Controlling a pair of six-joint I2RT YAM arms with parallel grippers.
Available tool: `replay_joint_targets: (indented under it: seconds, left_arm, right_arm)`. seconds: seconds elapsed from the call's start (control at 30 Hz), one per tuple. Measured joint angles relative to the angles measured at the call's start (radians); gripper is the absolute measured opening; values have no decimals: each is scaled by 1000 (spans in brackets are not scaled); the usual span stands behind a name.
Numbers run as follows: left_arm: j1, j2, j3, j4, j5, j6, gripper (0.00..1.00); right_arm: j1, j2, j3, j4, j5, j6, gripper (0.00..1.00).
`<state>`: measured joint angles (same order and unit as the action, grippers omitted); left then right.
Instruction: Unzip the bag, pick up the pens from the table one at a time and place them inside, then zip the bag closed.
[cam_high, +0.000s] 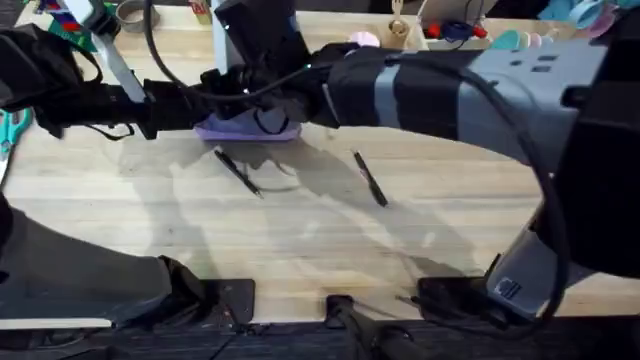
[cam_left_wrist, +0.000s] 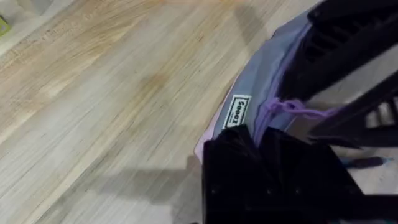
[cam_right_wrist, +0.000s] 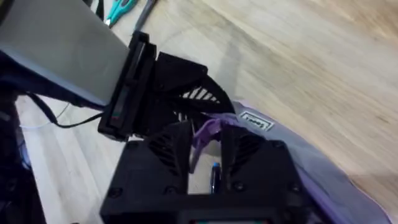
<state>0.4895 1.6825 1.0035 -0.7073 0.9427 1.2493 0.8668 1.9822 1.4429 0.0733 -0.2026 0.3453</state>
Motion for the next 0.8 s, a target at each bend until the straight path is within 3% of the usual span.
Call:
replay_joint_targets:
  seconds: [0.17,0.3,0.4,0.8]
  left_arm:
    - [-3,0,0,1,0,0,42]
    - [-3,0,0,1,0,0,42]
    - [-3,0,0,0,0,0,42]
    - [-3,0,0,0,0,0,42]
  right_arm:
    - [-35,-44,2,-37,-29,-7,546]
    - [-78,-110,8,-86,-36,-35,707]
    - [-115,-154,15,-114,-39,-52,974]
    - [-233,-191,21,-191,-46,-62,995]
